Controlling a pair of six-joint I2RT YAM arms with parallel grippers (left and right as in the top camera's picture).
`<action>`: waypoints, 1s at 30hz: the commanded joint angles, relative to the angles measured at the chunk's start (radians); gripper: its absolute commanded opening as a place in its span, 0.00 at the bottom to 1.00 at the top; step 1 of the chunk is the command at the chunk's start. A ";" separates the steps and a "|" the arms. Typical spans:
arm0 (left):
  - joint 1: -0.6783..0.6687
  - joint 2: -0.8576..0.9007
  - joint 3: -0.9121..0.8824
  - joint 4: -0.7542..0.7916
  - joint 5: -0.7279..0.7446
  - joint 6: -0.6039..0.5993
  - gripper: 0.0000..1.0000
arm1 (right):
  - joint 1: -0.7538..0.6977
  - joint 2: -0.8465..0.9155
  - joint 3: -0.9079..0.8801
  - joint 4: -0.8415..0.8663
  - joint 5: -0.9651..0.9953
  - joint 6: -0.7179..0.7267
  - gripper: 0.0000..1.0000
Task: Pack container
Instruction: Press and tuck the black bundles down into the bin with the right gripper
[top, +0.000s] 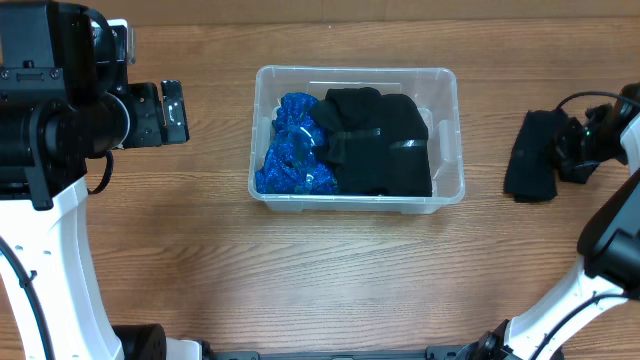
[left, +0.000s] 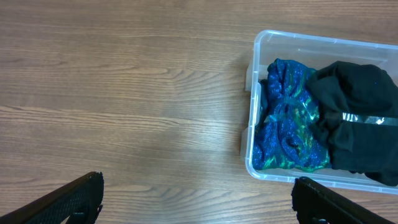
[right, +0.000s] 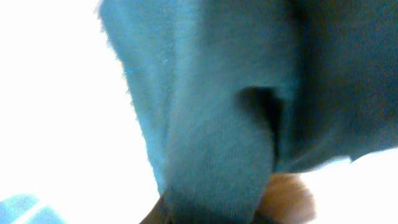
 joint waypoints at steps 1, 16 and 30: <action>0.005 -0.005 -0.002 -0.001 -0.009 -0.010 1.00 | 0.106 -0.302 0.010 -0.061 -0.185 -0.013 0.05; 0.005 -0.005 -0.002 -0.001 -0.009 -0.010 1.00 | 0.679 -0.496 0.008 0.071 -0.167 -0.060 0.10; 0.005 -0.005 -0.002 -0.001 -0.009 -0.010 1.00 | 0.680 -0.484 0.130 -0.104 0.067 -0.061 0.27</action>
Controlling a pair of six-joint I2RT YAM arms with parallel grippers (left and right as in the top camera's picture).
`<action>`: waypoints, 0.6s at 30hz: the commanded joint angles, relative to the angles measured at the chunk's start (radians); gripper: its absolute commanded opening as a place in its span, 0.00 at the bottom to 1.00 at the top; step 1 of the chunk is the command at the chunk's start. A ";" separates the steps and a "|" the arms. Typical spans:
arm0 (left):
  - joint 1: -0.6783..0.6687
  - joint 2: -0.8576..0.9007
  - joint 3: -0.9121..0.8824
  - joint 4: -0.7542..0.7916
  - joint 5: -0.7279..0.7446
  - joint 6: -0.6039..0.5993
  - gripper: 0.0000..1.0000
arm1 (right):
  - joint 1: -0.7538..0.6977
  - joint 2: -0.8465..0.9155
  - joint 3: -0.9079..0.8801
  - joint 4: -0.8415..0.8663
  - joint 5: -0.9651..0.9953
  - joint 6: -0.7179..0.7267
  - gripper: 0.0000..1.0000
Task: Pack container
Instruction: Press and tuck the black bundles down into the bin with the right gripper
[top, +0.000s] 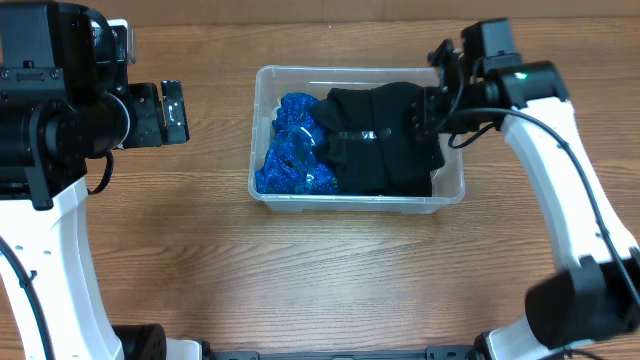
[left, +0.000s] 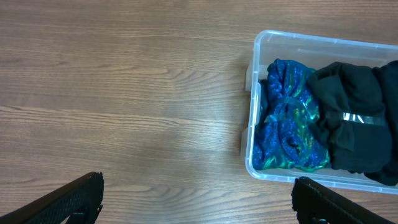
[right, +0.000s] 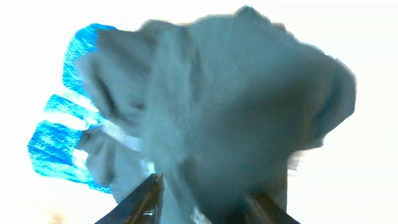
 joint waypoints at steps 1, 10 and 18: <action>0.005 -0.005 -0.002 -0.002 -0.009 -0.010 1.00 | -0.004 -0.126 0.058 0.023 0.027 0.065 0.18; 0.005 -0.005 -0.002 -0.001 -0.009 -0.010 1.00 | 0.004 0.153 -0.151 0.154 0.042 0.212 0.04; 0.005 -0.005 -0.002 -0.001 -0.009 -0.010 1.00 | 0.037 0.094 -0.022 -0.041 0.080 0.203 0.46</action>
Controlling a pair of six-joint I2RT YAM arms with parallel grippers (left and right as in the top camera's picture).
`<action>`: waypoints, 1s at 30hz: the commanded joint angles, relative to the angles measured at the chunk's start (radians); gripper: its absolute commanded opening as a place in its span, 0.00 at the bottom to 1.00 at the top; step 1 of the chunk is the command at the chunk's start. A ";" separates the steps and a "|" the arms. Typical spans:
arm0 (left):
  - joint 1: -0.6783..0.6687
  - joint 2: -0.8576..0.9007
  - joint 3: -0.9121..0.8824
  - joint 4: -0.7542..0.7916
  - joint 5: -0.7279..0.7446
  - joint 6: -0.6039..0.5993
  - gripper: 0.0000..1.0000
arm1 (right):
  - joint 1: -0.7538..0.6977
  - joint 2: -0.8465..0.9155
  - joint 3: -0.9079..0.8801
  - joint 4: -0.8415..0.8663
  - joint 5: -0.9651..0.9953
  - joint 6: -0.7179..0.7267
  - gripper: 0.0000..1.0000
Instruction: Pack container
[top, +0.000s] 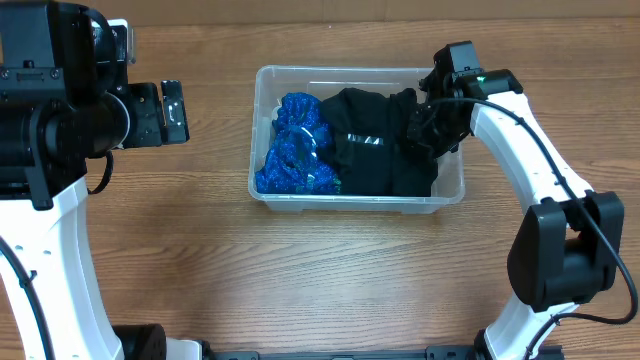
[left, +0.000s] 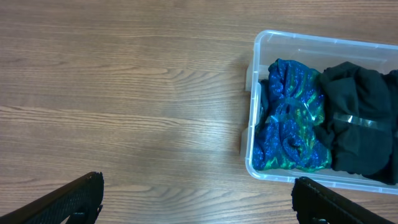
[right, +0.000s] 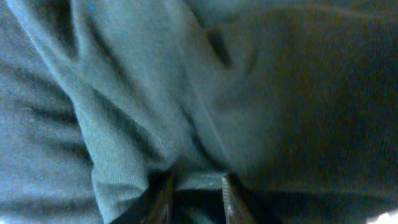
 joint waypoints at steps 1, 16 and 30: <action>0.005 -0.004 -0.002 -0.001 -0.009 -0.010 1.00 | 0.022 -0.145 0.108 -0.114 0.059 -0.005 0.52; 0.005 -0.004 -0.002 -0.001 -0.009 -0.010 1.00 | 0.097 -0.741 0.161 -0.277 0.093 -0.219 1.00; 0.005 -0.004 -0.002 -0.001 -0.009 -0.010 1.00 | 0.093 -1.451 -0.586 0.164 0.234 -0.416 1.00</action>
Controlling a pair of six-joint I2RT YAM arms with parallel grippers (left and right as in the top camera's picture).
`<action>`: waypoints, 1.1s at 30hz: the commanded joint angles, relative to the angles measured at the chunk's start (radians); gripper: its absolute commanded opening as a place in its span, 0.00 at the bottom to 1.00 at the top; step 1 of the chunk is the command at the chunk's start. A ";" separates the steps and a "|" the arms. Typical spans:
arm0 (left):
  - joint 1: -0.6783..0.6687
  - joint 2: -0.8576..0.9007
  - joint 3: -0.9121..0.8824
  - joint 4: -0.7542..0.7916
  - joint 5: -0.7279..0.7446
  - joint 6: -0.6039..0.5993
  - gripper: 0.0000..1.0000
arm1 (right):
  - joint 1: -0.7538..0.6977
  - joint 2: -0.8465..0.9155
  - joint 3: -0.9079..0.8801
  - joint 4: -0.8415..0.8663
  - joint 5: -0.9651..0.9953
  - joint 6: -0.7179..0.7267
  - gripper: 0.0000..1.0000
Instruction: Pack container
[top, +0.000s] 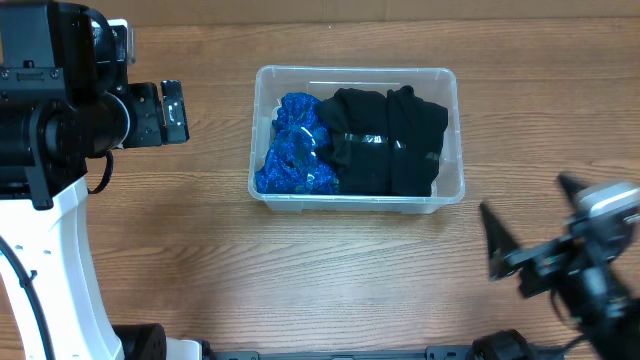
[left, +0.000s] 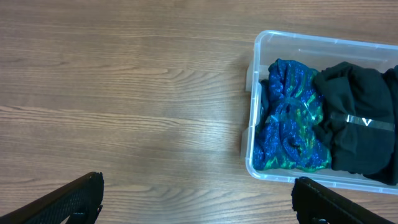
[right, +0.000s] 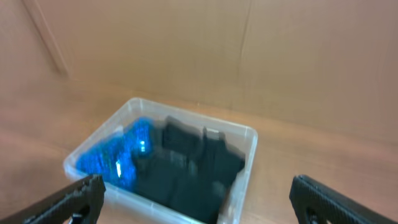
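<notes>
The clear plastic container (top: 355, 203) stands mid-table. A blue sequined garment (top: 293, 145) fills its left end, a black garment with a shiny strip (top: 360, 140) its middle, and a second black cloth (top: 418, 140) its right end. My right gripper (top: 522, 194) is open at the near right of the table, blurred, well clear of the container and empty. Its wrist view looks at the container (right: 244, 163) from a distance. My left gripper (top: 175, 110) hangs open and empty left of the container (left: 252, 124), above bare wood.
The wooden table (top: 330, 280) carries nothing else in view. The left arm's white column (top: 60, 260) stands at the near left. A brown wall (right: 249, 56) rises behind the table in the right wrist view.
My right gripper was down in the container's right end against the black cloth. Now it is open, out of the container, at the table's near right. The cloth lies in the container.
My right gripper was at a black cloth lying on the table at the far right. Then it held that cloth over the container's right end, then low inside it. Now the cloth lies in the container and the gripper is away. The left arm has stayed put.
</notes>
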 joint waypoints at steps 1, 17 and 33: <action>0.005 -0.004 -0.002 -0.002 -0.007 -0.010 1.00 | -0.002 -0.143 -0.305 0.125 -0.025 -0.024 1.00; 0.005 -0.004 -0.002 -0.002 -0.007 -0.010 1.00 | -0.080 -0.561 -1.078 0.503 -0.047 0.111 1.00; 0.005 -0.004 -0.002 -0.002 -0.007 -0.010 1.00 | -0.080 -0.561 -1.081 0.511 -0.047 0.111 1.00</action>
